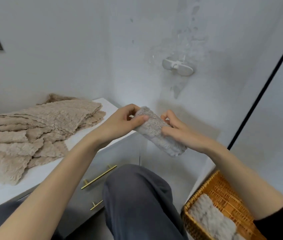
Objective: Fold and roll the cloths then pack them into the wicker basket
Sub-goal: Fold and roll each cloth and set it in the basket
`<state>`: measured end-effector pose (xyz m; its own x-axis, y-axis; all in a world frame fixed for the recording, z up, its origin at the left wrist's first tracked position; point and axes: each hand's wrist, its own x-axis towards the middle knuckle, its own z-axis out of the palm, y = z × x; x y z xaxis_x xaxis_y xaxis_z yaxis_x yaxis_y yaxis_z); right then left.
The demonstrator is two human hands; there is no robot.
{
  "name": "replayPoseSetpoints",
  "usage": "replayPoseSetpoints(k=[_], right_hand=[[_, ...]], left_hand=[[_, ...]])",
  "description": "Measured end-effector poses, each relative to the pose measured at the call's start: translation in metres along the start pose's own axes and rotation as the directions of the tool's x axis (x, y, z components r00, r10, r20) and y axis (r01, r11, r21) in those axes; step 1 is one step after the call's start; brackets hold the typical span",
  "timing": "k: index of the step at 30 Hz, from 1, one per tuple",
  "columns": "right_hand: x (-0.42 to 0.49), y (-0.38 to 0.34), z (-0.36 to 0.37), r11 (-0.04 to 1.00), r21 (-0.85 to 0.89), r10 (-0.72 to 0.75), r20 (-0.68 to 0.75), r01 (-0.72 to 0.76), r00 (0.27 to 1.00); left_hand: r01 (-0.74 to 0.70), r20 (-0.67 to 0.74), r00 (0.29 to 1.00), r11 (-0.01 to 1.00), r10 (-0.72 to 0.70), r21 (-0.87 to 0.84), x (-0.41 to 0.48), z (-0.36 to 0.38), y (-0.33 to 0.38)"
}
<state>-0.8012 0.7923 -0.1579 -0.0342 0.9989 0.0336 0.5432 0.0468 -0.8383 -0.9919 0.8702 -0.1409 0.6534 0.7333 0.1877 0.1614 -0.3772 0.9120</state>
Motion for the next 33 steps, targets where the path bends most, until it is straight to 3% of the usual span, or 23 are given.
replayPoseSetpoints(k=[8, 14, 17, 21, 26, 33], right_hand=[[-0.094, 0.064, -0.015, 0.989, 0.111, 0.106, -0.104, -0.095, 0.989], [-0.17, 0.146, -0.012, 0.93, 0.252, 0.324, -0.221, -0.267, 0.92], [-0.201, 0.205, -0.006, 0.833, 0.39, 0.523, -0.321, -0.393, 0.789], [-0.226, 0.284, 0.003, 0.654, 0.557, 0.753, -0.417, -0.511, 0.509], [-0.247, 0.362, 0.021, 0.407, 0.706, 0.913, -0.325, -0.579, 0.246], [-0.236, 0.417, 0.055, 0.204, 0.739, 0.976, -0.201, -0.642, 0.079]], left_hand=[[0.027, 0.156, 0.987, 0.999, -0.032, 0.039, -0.006, 0.095, -0.003], [0.028, 0.21, 0.977, 0.996, -0.045, 0.083, -0.01, 0.166, -0.029], [0.055, 0.287, 0.954, 0.99, -0.09, 0.128, -0.012, 0.194, -0.048], [0.116, 0.371, 0.914, 0.982, -0.164, 0.148, -0.014, 0.225, -0.076], [0.207, 0.406, 0.873, 0.959, -0.271, 0.194, -0.017, 0.25, -0.112], [0.299, 0.367, 0.849, 0.918, -0.38, 0.26, -0.021, 0.25, -0.15]])
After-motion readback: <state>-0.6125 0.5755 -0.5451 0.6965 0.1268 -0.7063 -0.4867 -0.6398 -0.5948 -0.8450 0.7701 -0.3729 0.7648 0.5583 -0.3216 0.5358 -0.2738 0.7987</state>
